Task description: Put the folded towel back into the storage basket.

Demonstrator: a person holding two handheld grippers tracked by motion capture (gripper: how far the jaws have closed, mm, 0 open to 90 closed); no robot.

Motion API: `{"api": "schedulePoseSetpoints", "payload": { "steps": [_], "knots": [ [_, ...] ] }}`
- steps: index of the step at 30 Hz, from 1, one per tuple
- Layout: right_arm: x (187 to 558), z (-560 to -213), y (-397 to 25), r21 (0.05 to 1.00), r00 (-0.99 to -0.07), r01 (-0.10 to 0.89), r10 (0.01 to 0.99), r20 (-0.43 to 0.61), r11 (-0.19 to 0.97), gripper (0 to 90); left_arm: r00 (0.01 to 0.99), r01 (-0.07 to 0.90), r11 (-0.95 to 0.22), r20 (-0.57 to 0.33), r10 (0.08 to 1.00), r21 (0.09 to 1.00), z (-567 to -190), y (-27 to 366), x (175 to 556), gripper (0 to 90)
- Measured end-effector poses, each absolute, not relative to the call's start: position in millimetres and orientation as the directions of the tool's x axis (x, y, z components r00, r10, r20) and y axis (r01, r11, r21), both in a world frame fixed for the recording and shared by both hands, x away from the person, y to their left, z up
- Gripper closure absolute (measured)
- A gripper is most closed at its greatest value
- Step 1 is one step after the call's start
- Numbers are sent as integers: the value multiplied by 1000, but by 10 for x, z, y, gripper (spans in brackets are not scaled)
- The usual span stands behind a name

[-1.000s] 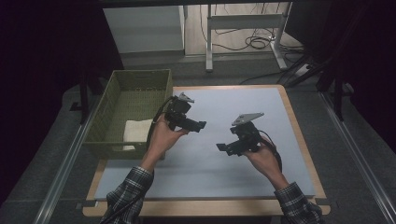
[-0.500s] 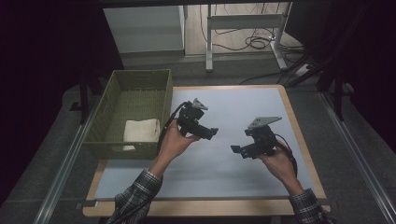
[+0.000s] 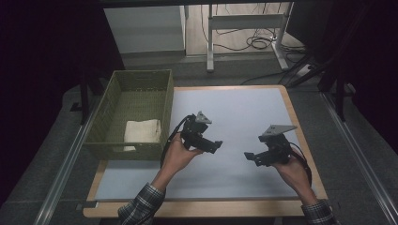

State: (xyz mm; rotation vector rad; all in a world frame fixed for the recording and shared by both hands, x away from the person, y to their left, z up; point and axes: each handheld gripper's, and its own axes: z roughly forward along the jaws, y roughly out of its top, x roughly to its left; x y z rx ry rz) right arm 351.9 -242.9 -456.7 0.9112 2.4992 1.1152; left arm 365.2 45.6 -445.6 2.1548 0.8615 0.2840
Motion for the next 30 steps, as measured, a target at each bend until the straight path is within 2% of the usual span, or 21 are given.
{"api": "schedulePoseSetpoints", "payload": {
  "steps": [14,30],
  "knots": [
    [3298,-4771,-2648,755,-765,422,644,-1,502,50,741,499,-431,-113,662,752,-4740,616,3301,34],
    [3176,-5145,-2688,727,-747,454,665,-4,515,30,715,521,-455,-79,695,722,-5188,787,3025,26]
  ]
}}
